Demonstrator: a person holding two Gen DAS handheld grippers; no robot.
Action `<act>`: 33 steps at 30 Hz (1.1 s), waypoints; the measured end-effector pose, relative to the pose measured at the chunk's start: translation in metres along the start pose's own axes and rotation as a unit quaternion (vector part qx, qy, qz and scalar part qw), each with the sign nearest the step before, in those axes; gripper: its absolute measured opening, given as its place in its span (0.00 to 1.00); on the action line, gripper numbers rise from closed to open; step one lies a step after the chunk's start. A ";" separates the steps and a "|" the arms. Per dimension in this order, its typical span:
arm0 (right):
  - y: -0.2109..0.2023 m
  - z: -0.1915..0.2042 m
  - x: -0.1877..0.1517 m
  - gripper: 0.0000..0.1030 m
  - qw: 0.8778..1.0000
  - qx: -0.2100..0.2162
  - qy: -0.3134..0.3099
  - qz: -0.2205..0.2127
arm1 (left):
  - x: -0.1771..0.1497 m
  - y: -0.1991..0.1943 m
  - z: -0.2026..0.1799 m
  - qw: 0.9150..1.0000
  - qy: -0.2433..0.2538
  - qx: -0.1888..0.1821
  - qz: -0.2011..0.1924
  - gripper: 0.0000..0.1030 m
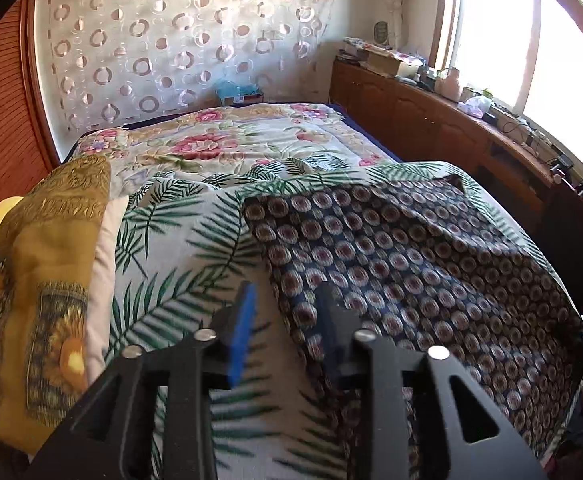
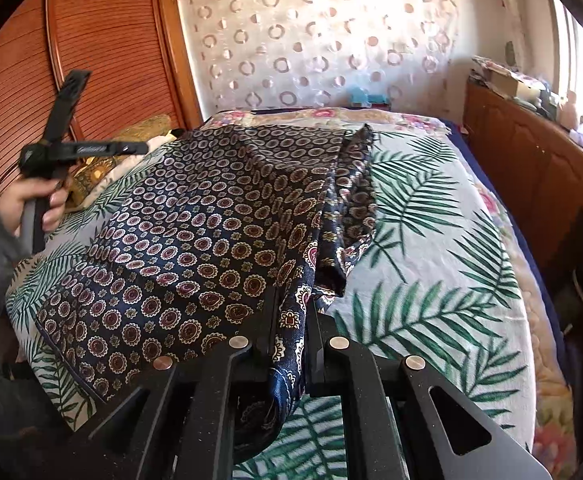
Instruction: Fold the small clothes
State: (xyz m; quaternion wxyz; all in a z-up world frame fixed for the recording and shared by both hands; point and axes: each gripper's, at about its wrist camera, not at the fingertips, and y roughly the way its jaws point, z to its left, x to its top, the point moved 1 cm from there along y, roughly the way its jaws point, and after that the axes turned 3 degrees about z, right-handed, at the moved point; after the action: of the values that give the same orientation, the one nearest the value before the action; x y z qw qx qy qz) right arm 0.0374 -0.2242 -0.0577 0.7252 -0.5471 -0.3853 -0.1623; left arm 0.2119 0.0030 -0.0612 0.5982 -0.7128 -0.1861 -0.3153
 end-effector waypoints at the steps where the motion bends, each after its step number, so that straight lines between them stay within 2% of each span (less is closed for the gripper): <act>1: 0.000 0.002 0.001 0.09 1.000 -0.005 -0.007 -0.002 | -0.004 -0.003 0.000 1.000 0.001 -0.007 0.001 0.41; 2: -0.003 0.002 0.000 0.13 1.000 -0.014 -0.013 -0.002 | -0.010 -0.006 0.000 1.000 0.002 -0.012 0.004 0.44; 3: -0.005 0.004 0.000 0.14 1.000 -0.022 -0.015 -0.002 | -0.014 -0.010 -0.001 1.000 0.003 -0.014 0.004 0.54; 4: -0.005 0.004 0.000 0.15 0.999 -0.028 -0.017 -0.002 | -0.018 -0.013 -0.003 1.000 0.004 -0.017 0.004 0.70; 5: -0.005 0.004 0.000 0.16 0.999 -0.030 -0.017 -0.002 | -0.022 -0.017 -0.003 1.000 0.004 -0.020 0.004 0.78; 6: -0.008 0.004 -0.001 0.19 0.999 -0.031 -0.017 -0.001 | -0.028 -0.021 -0.004 1.000 0.006 -0.023 0.004 0.81; 8: -0.012 0.001 -0.002 0.34 0.999 -0.046 -0.016 -0.002 | -0.037 -0.028 -0.006 1.000 0.009 -0.022 0.004 0.81; 12: -0.021 -0.002 -0.002 0.44 0.998 -0.053 -0.015 -0.012 | -0.052 -0.040 -0.012 1.000 0.011 -0.021 0.008 0.81; 21: -0.038 0.014 0.001 0.44 0.998 -0.046 -0.029 -0.036 | -0.080 -0.054 -0.021 0.999 0.020 -0.026 0.016 0.81; 28: -0.039 0.037 0.003 0.44 0.998 -0.024 -0.052 -0.038 | -0.102 -0.055 -0.027 0.999 0.015 -0.033 0.032 0.81; 32: -0.034 0.047 0.001 0.44 0.997 -0.016 -0.065 -0.029 | -0.117 -0.061 -0.032 0.998 0.015 -0.055 0.036 0.80; 33: -0.033 0.048 0.000 0.44 0.997 -0.014 -0.066 -0.027 | -0.120 -0.063 -0.034 0.998 0.015 -0.059 0.036 0.76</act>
State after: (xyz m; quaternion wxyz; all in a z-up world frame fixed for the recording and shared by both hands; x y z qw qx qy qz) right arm -0.0023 -0.1915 -0.0306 0.6861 -0.5560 -0.4443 -0.1508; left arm 0.0757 -0.0033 -0.0923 0.5692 -0.7479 -0.1321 -0.3148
